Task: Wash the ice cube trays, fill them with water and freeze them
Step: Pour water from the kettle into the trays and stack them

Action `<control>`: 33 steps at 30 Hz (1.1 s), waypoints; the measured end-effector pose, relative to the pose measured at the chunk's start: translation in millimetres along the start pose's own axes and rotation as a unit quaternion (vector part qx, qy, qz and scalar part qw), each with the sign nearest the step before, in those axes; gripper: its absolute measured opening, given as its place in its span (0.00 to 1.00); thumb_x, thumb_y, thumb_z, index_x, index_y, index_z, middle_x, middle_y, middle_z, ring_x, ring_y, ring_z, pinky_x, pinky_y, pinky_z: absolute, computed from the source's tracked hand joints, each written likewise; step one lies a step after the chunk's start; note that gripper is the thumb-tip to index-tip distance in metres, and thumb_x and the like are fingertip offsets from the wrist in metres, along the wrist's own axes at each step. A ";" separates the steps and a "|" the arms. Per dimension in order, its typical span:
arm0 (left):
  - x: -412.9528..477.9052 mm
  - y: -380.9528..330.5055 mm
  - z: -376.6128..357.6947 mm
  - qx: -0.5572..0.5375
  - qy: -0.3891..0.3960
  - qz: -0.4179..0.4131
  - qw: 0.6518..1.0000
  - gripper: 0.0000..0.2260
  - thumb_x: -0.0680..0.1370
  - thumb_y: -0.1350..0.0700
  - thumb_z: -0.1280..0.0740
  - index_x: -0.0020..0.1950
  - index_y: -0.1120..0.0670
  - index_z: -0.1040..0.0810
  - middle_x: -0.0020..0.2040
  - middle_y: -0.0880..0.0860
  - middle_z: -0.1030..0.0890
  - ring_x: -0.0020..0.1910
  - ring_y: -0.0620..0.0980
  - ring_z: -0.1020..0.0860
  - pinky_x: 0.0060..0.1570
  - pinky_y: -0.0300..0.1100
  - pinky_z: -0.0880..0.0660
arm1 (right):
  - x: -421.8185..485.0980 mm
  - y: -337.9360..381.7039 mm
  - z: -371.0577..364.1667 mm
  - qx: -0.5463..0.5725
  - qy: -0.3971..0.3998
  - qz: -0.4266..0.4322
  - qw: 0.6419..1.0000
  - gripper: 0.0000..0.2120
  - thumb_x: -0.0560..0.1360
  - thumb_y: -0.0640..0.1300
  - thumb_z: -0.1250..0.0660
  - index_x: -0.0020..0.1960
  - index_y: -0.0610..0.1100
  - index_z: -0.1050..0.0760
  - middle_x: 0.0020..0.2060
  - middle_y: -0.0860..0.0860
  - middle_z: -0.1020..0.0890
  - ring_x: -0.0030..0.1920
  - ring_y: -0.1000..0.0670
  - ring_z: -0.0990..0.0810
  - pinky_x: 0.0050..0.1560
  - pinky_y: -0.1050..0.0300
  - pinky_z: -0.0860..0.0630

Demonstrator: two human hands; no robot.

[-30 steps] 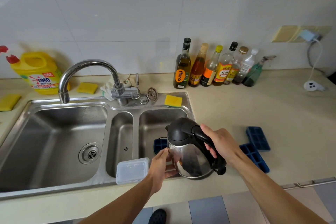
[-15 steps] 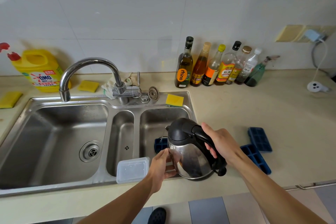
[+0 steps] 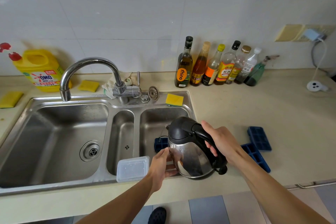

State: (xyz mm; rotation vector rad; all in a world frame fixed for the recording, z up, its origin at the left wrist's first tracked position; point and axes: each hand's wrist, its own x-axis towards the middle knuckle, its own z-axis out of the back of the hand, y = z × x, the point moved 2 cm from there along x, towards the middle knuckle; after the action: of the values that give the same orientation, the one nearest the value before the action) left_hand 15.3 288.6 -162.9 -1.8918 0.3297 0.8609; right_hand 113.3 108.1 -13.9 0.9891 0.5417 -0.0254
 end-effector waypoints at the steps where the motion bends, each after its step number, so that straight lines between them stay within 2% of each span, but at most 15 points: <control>1: -0.8 0.1 -0.6 0.002 0.001 -0.002 1.000 0.15 0.86 0.50 0.41 0.56 0.56 0.18 0.54 0.59 0.15 0.55 0.61 0.17 0.48 0.52 0.17 | -0.6 0.4 0.2 0.000 0.001 0.000 1.000 0.34 0.79 0.68 0.40 0.29 0.41 0.23 0.23 0.49 0.24 0.25 0.49 0.26 0.34 0.55 0.25; 6: -3.3 1.6 -2.5 0.015 0.015 -0.010 1.000 0.18 0.87 0.50 0.44 0.56 0.60 0.19 0.53 0.61 0.15 0.55 0.63 0.17 0.55 0.61 0.18 | -3.4 2.5 1.1 -0.001 0.004 -0.003 1.000 0.33 0.78 0.68 0.40 0.30 0.41 0.23 0.22 0.49 0.24 0.25 0.49 0.26 0.34 0.55 0.25; 10: -5.6 2.6 -1.6 0.016 0.024 -0.014 0.999 0.18 0.87 0.50 0.44 0.53 0.60 0.19 0.54 0.61 0.15 0.55 0.64 0.17 0.55 0.62 0.18 | -5.6 1.3 1.6 -0.002 0.008 -0.004 1.000 0.33 0.78 0.68 0.40 0.31 0.40 0.23 0.23 0.49 0.24 0.26 0.48 0.26 0.35 0.54 0.24; 16: -7.6 7.1 1.2 0.005 0.023 -0.009 1.000 0.16 0.86 0.51 0.42 0.54 0.58 0.18 0.53 0.60 0.15 0.54 0.63 0.16 0.52 0.59 0.17 | -9.0 0.3 0.8 -0.008 0.015 -0.003 1.000 0.34 0.78 0.69 0.41 0.32 0.40 0.22 0.24 0.48 0.24 0.27 0.48 0.26 0.37 0.53 0.24; 20: -9.8 7.3 1.3 -0.003 0.015 0.002 1.000 0.16 0.86 0.49 0.42 0.55 0.57 0.18 0.50 0.58 0.14 0.51 0.61 0.15 0.47 0.53 0.16 | -11.5 0.2 2.0 -0.008 0.013 0.000 1.000 0.34 0.78 0.69 0.41 0.32 0.40 0.22 0.24 0.48 0.24 0.26 0.48 0.26 0.37 0.53 0.24; 27: -12.0 9.1 0.2 0.002 0.016 0.007 1.000 0.16 0.85 0.49 0.40 0.55 0.56 0.17 0.53 0.59 0.14 0.54 0.62 0.16 0.46 0.51 0.16 | -15.0 -2.0 5.0 -0.010 0.011 0.002 1.000 0.35 0.77 0.70 0.41 0.32 0.40 0.22 0.24 0.47 0.24 0.27 0.47 0.25 0.37 0.53 0.23; 33: -16.9 8.4 -4.0 -0.002 0.020 0.004 1.000 0.15 0.85 0.48 0.39 0.51 0.53 0.15 0.52 0.57 0.14 0.54 0.62 0.16 0.44 0.49 0.17 | -16.8 -1.8 8.8 -0.010 0.013 0.004 1.000 0.35 0.77 0.70 0.41 0.32 0.40 0.22 0.24 0.48 0.23 0.26 0.48 0.25 0.37 0.53 0.23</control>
State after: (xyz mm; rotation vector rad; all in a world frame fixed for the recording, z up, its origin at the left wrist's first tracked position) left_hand 0.2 278.9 -155.9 -1.9149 0.3603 0.8298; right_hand 102.0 96.3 -4.1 0.9742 0.5605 0.0004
